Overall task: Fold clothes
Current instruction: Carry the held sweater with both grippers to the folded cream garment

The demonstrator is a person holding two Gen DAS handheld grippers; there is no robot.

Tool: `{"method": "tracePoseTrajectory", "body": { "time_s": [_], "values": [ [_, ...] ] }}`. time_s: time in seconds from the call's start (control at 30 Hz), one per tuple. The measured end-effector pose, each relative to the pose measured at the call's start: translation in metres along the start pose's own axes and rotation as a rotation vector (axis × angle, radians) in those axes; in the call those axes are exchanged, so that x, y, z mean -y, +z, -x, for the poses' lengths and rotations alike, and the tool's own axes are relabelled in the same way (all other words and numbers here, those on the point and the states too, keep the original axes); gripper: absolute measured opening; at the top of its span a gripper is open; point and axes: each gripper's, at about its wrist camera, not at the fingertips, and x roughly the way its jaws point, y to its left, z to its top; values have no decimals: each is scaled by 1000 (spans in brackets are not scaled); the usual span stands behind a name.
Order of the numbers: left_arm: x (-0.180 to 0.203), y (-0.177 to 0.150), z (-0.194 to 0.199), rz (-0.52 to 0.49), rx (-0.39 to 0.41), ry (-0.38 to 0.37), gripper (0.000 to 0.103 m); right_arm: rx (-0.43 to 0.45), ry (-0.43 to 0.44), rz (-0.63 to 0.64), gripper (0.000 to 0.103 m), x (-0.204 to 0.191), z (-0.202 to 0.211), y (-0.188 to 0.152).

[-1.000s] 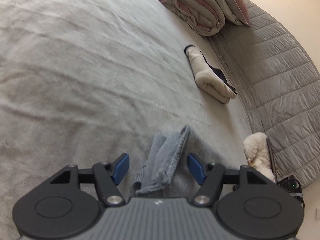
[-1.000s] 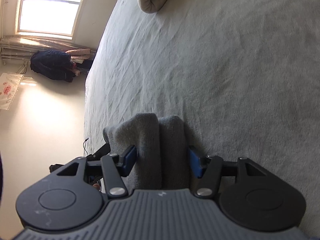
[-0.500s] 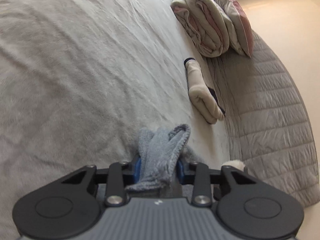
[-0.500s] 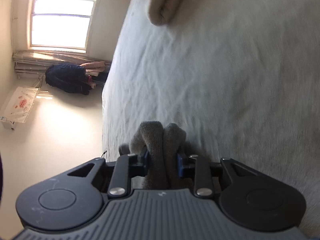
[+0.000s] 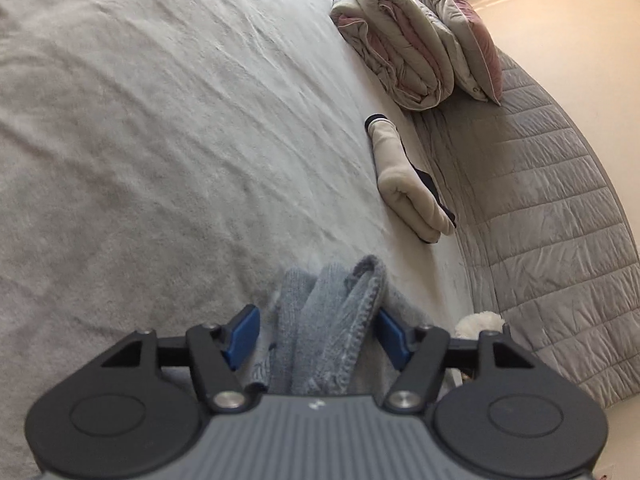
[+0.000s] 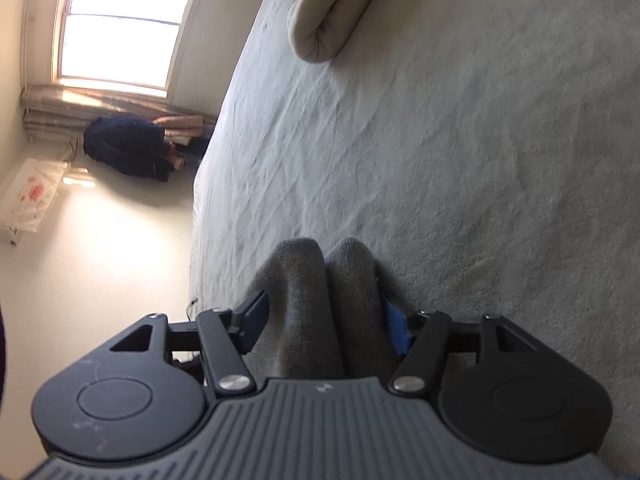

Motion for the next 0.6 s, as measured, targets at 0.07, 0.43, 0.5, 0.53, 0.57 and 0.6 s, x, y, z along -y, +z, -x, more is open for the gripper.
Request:
{"method": "tracePoseTrajectory", "body": {
  "time_s": [0.07, 0.43, 0.5, 0.53, 0.57, 0.6],
  "values": [
    [-1, -3, -4, 7, 8, -14, 61, 0, -7, 26, 64, -3, -6, -3],
    [9, -9, -2, 121, 90, -79, 32, 66, 39, -46, 34, -12, 4, 3],
    [21, 0, -3, 114, 100, -92, 32, 86, 47, -36, 33, -23, 10, 12],
    [29, 7, -5, 104, 108, -98, 32, 98, 57, -30, 33, -28, 12, 18],
    [37, 13, -7, 96, 114, -105, 32, 111, 66, -27, 33, -34, 14, 24],
    [46, 20, -10, 89, 119, -112, 32, 124, 74, -24, 33, -39, 15, 32]
  ]
}}
